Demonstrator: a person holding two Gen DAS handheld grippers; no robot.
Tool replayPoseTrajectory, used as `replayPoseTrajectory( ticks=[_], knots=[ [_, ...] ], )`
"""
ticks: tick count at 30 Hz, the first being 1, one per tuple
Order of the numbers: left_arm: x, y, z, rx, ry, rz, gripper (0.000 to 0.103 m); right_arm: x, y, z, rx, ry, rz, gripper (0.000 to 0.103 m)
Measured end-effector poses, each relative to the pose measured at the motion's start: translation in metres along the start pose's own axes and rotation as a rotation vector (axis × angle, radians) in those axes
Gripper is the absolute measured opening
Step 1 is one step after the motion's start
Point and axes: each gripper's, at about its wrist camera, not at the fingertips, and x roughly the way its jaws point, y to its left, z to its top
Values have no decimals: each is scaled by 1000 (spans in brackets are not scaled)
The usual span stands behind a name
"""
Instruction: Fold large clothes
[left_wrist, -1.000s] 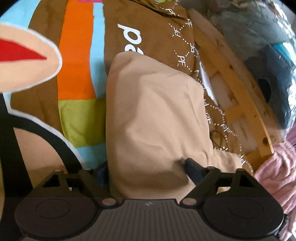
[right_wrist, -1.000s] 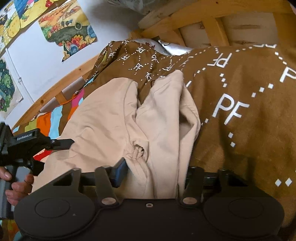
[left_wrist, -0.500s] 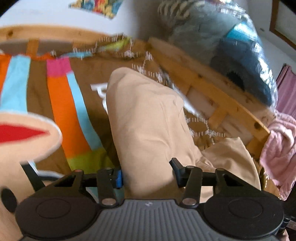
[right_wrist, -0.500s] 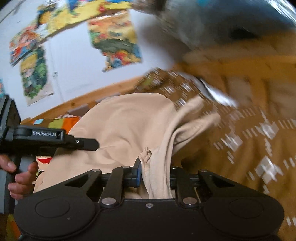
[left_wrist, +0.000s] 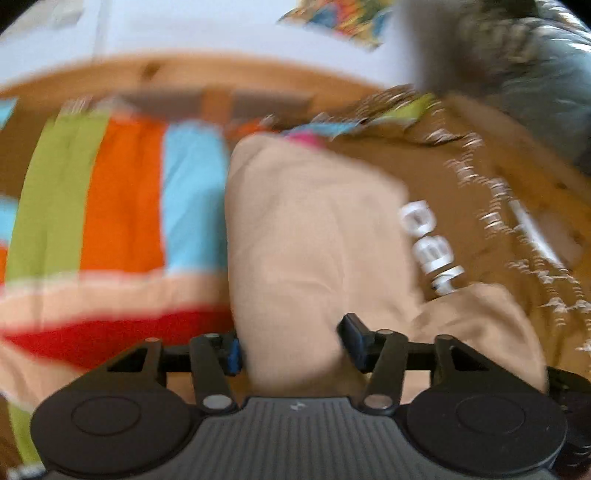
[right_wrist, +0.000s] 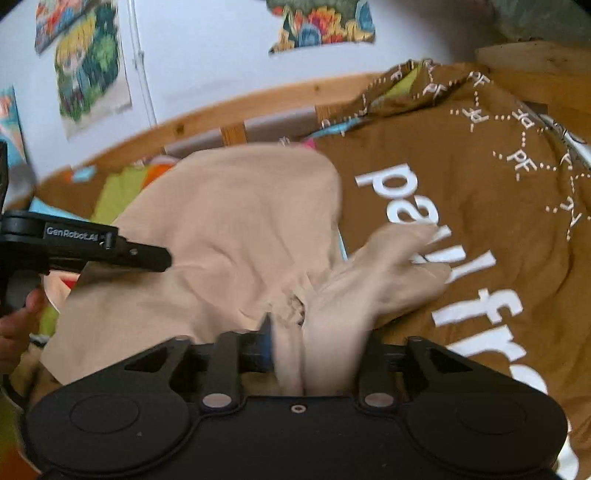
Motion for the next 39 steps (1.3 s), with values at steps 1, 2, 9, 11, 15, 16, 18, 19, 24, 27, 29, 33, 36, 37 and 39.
replayPoseTrajectory(
  ticks=[1, 2, 9, 11, 15, 16, 18, 19, 24, 27, 29, 33, 36, 37, 39],
  knots=[
    [2, 7, -6, -33, -20, -3, 63, 0, -4, -2, 13, 0, 11, 41],
    [2, 12, -10, -62, -39, -10, 66, -2, -10, -2, 34, -4, 20, 46],
    [-5, -4, -17, -54, -59, 87, 88, -18, -21, -3, 43, -6, -14, 65],
    [-9, -8, -18, -77, -61, 117, 93, -28, -18, -7, 25, -9, -50, 70],
    [-32, -8, -29, -147, -60, 132, 98, -55, -11, -9, -6, -35, -72, 76],
    [-39, -10, -30, -152, -64, 147, 98, -65, -10, -10, -11, -52, -77, 79],
    [-58, -17, -35, -141, -80, 168, 99, -89, -5, -11, -21, -90, -83, 82],
    [-68, -21, -37, -128, -91, 171, 99, -100, -2, -11, -29, -109, -85, 85],
    [-127, -41, -55, -62, -156, 168, 102, -164, 13, -13, -78, -207, -99, 93],
    [-160, -48, -67, -58, -176, 150, 102, -199, 23, -14, -91, -253, -89, 98],
    [-182, -50, -77, -68, -191, 133, 102, -220, 30, -17, -102, -279, -88, 101],
    [-216, -49, -99, -82, -210, 115, 102, -253, 42, -27, -104, -304, -77, 102],
    [-234, -50, -116, -74, -221, 131, 102, -269, 51, -36, -109, -296, -62, 102],
    [-238, -51, -121, -68, -225, 136, 102, -274, 53, -40, -111, -295, -60, 102],
    [-248, -52, -131, -65, -241, 147, 102, -280, 58, -47, -108, -290, -62, 102]
  ],
)
